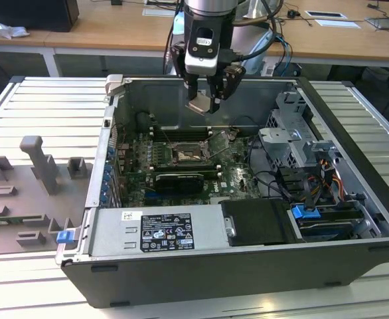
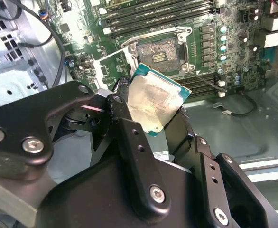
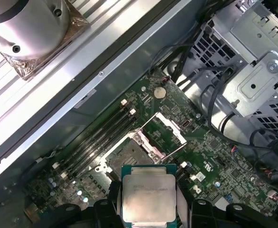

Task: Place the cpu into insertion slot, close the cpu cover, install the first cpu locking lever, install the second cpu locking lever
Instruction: 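Place the cpu into insertion slot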

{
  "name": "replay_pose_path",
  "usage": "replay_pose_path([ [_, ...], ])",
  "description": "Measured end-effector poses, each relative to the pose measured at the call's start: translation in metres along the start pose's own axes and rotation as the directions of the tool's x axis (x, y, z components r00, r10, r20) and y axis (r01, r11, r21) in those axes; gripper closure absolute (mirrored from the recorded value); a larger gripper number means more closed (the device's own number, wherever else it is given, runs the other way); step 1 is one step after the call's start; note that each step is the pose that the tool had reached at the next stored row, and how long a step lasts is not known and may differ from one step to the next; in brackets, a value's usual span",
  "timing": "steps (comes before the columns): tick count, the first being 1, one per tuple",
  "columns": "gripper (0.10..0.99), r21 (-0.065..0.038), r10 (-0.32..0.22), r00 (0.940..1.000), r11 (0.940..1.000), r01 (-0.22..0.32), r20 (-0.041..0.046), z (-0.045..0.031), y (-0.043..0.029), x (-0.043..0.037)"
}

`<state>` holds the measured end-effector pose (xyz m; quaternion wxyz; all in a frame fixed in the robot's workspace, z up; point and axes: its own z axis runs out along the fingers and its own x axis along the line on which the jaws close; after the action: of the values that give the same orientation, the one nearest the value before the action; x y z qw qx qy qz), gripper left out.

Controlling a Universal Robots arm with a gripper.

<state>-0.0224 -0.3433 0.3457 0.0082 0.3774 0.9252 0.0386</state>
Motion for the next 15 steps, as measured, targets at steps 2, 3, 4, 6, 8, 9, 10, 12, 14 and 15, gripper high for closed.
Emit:
replay_pose_path([
  [2,0.541,0.001,0.025,0.9997,0.9997,-0.025,0.003,0.0006,0.0,0.0],
  [3,0.541,0.001,0.038,0.9993,0.9993,-0.038,0.0041,0.0009,0.0,-0.0001],
  [4,0.541,0.001,0.045,0.999,0.999,-0.045,0.0046,0.0012,0.0,-0.0001],
  [6,0.541,0.001,0.06,0.9982,0.9982,-0.06,0.0061,0.002,-0.0001,-0.0001],
  [8,0.541,0.0,0.072,0.9974,0.9974,-0.072,0.007,0.0027,-0.0001,-0.0001],
  [9,0.541,0.0,0.081,0.9967,0.9967,-0.081,0.0078,0.0033,-0.0002,-0.0001],
  [10,0.541,0.0,0.086,0.9963,0.9963,-0.086,0.0082,0.0036,-0.0002,-0.0001],
  [12,0.541,0.0,0.097,0.9953,0.9953,-0.097,0.0092,0.0043,-0.0003,-0.0001],
  [14,0.541,0.0,0.106,0.9943,0.9943,-0.106,0.0102,0.0051,-0.0003,-0.0001],
  [15,0.541,0.0,0.112,0.9936,0.9937,-0.112,0.0107,0.0056,-0.0004,-0.0001],
])
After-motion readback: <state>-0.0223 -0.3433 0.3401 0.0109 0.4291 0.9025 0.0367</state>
